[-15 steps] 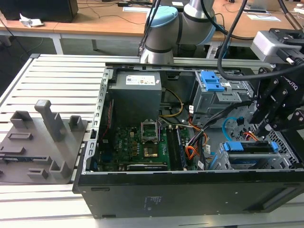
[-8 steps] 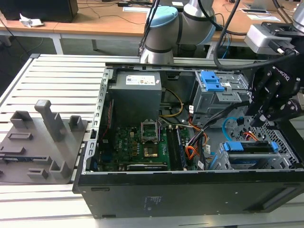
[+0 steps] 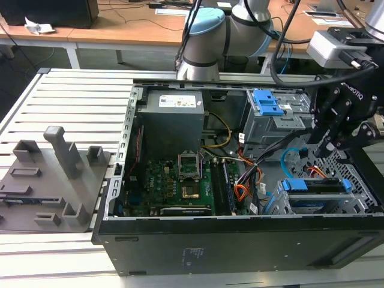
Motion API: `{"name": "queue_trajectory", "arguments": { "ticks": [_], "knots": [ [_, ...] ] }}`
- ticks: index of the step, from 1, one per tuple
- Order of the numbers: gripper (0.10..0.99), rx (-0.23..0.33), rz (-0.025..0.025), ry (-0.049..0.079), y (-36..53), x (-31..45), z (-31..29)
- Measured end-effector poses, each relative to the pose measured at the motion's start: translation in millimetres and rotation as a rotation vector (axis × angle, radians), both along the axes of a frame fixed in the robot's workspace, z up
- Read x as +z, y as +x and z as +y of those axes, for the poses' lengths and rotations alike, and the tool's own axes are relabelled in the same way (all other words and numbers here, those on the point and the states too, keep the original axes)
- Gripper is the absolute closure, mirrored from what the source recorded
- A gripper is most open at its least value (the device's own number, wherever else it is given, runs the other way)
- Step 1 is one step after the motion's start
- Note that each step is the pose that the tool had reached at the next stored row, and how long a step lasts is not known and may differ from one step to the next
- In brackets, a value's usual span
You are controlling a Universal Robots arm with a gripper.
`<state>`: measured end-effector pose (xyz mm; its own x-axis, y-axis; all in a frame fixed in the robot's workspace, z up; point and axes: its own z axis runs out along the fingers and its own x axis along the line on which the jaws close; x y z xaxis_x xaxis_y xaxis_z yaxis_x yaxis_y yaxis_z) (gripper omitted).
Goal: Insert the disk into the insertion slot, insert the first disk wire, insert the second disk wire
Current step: 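Insert the second disk wire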
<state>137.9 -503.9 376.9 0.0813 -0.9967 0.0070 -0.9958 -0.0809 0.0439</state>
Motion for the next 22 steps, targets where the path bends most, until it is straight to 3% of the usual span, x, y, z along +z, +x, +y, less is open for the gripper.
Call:
{"name": "queue_trajectory", "arguments": {
  "ticks": [3,9,12,16,17,18,22],
  "knots": [
    [0.725,0.008,0.0,0.0,-8.2,-1.6,0.4],
    [0.725,0.075,0.0001,-0.005,-14.2,-9.9,0.4],
    [0.725,0.103,0.0002,-0.008,-14.9,-16.7,0.5],
    [0.737,0.103,0.0002,-0.009,-14.9,-16.8,0.4],
    [0.871,0.103,0.0002,-0.009,-14.9,-16.8,0.4],
    [0.922,0.103,0.0002,-0.009,-14.9,-16.8,0.4],
    [0.922,0.103,0.0003,-0.011,-14.9,-16.8,0.4]
  ]
}}
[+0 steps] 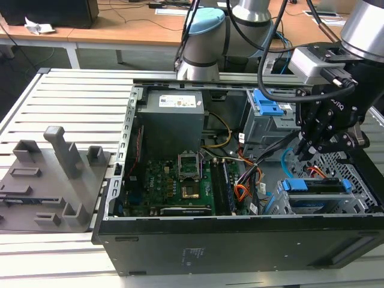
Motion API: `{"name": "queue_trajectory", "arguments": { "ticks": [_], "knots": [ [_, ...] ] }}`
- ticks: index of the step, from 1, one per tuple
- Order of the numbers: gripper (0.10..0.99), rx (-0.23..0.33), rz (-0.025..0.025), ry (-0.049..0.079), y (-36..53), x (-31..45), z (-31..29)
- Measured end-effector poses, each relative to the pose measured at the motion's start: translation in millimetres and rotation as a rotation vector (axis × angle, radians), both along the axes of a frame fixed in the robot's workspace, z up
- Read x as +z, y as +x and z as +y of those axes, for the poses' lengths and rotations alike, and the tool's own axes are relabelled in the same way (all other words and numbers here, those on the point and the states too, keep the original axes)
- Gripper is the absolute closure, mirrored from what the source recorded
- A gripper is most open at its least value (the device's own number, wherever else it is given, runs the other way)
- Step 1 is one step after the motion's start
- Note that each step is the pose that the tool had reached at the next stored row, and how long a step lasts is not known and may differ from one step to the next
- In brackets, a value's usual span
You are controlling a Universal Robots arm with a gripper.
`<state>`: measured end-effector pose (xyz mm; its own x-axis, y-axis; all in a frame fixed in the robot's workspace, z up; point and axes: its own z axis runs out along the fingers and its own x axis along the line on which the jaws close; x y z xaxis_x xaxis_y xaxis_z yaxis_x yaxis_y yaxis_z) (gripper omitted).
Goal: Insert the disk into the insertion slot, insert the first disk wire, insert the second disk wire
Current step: 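Insert the second disk wire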
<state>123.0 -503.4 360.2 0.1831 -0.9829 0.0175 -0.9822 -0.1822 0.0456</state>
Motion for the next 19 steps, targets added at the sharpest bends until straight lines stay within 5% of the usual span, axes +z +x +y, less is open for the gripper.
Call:
{"name": "queue_trajectory", "arguments": {
  "ticks": [2,8,15,19],
  "knots": [
    [0.922,0.0,-0.0001,0.0,0.0,0.0,-1.9],
    [0.922,0.0,0.0,-0.001,0.1,-1.1,-19.9],
    [0.922,0.0,0.0,-0.001,1.9,-18.3,-20.9],
    [0.922,0.0,0.0,-0.001,9.9,-19.9,-20.9]
  ]
}}
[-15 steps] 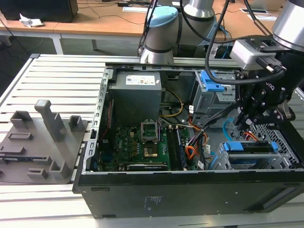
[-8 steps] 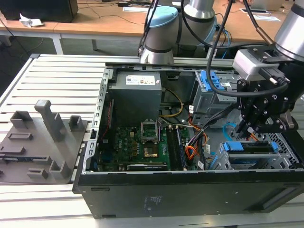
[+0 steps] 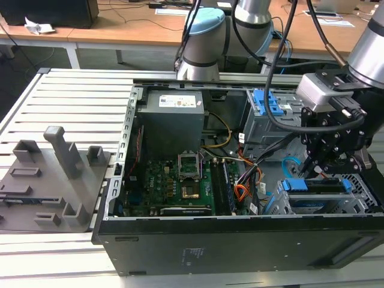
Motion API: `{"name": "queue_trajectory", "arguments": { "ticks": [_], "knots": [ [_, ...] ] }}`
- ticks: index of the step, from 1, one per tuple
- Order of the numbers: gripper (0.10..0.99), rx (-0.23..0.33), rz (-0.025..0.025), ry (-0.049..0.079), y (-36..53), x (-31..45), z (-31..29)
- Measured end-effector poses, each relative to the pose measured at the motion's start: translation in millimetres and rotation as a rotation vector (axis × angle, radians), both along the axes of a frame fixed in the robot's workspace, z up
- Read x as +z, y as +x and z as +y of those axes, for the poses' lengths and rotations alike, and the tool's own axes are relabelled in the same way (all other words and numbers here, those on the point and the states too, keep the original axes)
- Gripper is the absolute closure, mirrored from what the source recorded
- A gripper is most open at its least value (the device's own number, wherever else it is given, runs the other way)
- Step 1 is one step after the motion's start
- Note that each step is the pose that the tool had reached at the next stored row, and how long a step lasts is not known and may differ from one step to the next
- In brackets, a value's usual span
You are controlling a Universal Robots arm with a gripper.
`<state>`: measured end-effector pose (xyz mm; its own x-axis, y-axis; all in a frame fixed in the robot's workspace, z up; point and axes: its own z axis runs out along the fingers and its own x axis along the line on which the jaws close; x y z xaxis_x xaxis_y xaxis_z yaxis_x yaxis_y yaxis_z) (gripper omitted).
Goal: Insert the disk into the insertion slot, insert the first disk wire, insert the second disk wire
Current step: 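Insert the second disk wire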
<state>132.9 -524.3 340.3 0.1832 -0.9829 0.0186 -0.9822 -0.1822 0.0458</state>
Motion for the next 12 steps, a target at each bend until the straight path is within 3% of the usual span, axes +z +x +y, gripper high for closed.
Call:
{"name": "queue_trajectory", "arguments": {
  "ticks": [3,5,7,12],
  "knots": [
    [0.922,0.0,0.0001,0.0,0.2,0.3,-0.1],
    [0.922,0.0,0.0,0.0,0.3,7.2,-0.1],
    [0.922,0.0,0.0,0.0,0.3,8.5,-0.6],
    [0.922,0.0,0.0001,0.0,0.3,8.6,-8.6]
  ]
}}
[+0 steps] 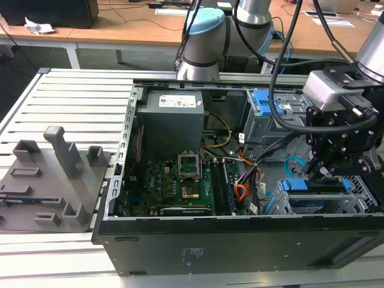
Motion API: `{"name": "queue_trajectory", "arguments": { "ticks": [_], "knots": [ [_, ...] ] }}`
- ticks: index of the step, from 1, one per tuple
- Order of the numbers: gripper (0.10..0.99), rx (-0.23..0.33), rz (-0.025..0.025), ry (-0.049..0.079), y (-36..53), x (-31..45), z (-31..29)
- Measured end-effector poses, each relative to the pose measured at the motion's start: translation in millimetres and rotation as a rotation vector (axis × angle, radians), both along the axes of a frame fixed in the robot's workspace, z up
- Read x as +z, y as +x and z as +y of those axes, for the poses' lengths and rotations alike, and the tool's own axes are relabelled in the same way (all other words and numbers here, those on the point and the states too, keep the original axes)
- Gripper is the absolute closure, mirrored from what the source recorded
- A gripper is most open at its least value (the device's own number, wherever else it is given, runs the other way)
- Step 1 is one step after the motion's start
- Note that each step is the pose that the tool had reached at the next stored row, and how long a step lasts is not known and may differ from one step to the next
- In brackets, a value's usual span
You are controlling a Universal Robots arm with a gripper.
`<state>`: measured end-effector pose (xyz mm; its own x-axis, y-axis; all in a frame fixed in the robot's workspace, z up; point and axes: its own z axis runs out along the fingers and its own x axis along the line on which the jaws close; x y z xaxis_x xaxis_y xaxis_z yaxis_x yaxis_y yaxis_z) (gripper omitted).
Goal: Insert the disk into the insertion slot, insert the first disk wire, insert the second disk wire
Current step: 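Insert the second disk wire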
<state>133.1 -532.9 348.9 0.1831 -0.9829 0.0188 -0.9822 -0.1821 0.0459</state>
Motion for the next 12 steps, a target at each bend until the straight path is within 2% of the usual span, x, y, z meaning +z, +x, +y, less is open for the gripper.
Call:
{"name": "queue_trajectory", "arguments": {
  "ticks": [4,12],
  "knots": [
    [0.922,-0.007,0.0,-0.001,0.0,0.0,-0.2],
    [0.922,-0.134,0.0,-0.001,0.1,-0.3,-0.1]
  ]
}}
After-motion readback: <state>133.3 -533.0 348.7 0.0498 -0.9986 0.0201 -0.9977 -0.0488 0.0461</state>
